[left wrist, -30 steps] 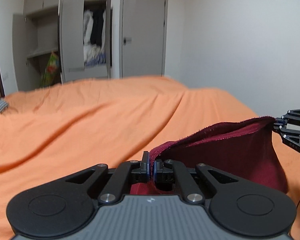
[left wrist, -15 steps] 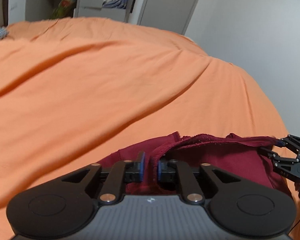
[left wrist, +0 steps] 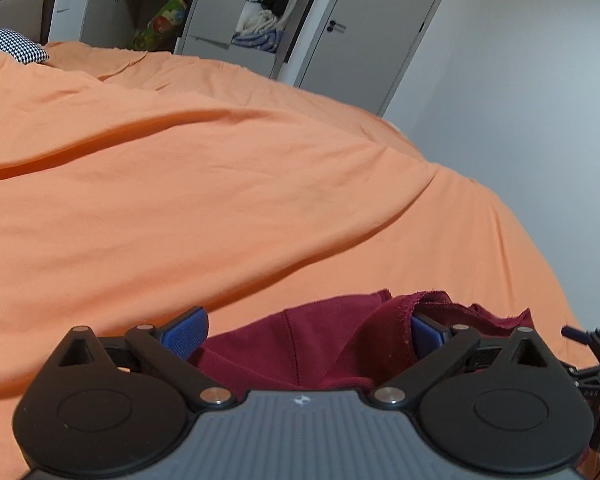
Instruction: Fold small clothes
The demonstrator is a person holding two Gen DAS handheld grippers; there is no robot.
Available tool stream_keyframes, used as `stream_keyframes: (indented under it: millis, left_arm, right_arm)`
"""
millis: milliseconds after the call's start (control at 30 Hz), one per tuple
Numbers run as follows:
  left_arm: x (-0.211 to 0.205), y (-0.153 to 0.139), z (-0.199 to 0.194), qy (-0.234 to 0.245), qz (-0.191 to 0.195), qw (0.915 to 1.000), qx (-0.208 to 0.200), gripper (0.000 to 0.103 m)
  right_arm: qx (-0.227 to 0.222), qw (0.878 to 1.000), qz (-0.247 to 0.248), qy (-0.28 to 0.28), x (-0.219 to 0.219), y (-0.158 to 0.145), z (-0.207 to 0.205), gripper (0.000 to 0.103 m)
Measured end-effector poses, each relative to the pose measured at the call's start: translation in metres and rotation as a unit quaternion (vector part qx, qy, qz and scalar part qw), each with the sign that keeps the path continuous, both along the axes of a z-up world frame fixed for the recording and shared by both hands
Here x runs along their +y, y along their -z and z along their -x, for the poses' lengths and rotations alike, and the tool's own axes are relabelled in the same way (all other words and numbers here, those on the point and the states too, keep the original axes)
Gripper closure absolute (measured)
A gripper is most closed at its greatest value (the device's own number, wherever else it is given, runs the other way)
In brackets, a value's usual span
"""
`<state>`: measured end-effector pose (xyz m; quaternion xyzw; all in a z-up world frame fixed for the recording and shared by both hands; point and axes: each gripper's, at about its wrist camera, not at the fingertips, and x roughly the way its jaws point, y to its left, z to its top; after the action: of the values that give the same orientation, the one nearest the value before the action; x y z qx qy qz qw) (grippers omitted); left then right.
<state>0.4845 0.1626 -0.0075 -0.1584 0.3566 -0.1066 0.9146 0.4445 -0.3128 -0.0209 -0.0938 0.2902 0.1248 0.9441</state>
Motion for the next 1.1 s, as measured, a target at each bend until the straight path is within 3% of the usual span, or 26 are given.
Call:
stream_keyframes:
  millis: [133,267,433,567,767,933,1000,1033,1067,1100]
  left_arm:
    - [0.002,-0.003,-0.013,-0.017,0.033,0.9993,0.007,0.001]
    - [0.007,-0.011,-0.010,-0.024,0.048,0.9983,-0.023,0.001]
    - [0.030,-0.019,-0.009,-0.086,0.078,0.9929,-0.027,0.001]
    - [0.023,-0.023,0.000,-0.078,0.031,0.9957,-0.039,0.001]
    - [-0.023,-0.009,0.024,0.025,-0.046,0.9969,-0.059,0.001]
    - [-0.056,0.007,0.028,0.062,-0.094,0.9923,-0.052,0.001]
    - [-0.061,0.011,0.028,0.065,-0.101,0.9911,-0.059,0.009]
    - [-0.063,0.012,0.026,0.063,-0.103,0.9911,-0.056,0.027]
    - [-0.065,0.014,0.022,0.055,-0.105,0.9918,-0.047,0.055]
    - [-0.065,0.015,0.017,0.046,-0.102,0.9931,-0.035,0.070]
  right_arm:
    - [0.001,1.000,-0.020,0.006,-0.006,-0.002,0.012,0.001]
    - [-0.004,1.000,-0.006,-0.001,-0.002,-0.002,0.020,0.001]
    - [-0.006,1.000,-0.003,0.001,-0.001,0.001,0.021,0.001]
    - [-0.013,1.000,-0.013,0.010,0.001,0.002,0.016,0.003]
    - [-0.007,1.000,-0.028,0.003,0.010,0.004,0.008,0.018]
    - [-0.006,0.999,-0.041,0.009,0.009,0.001,0.026,0.012]
    - [-0.006,0.998,-0.058,0.015,0.004,0.000,0.039,0.009]
    - [-0.005,0.998,-0.064,0.018,0.002,0.000,0.045,0.009]
    - [-0.004,0.997,-0.070,0.019,0.000,-0.001,0.050,0.011]
    - [-0.003,0.997,-0.075,0.021,-0.001,-0.001,0.055,0.012]
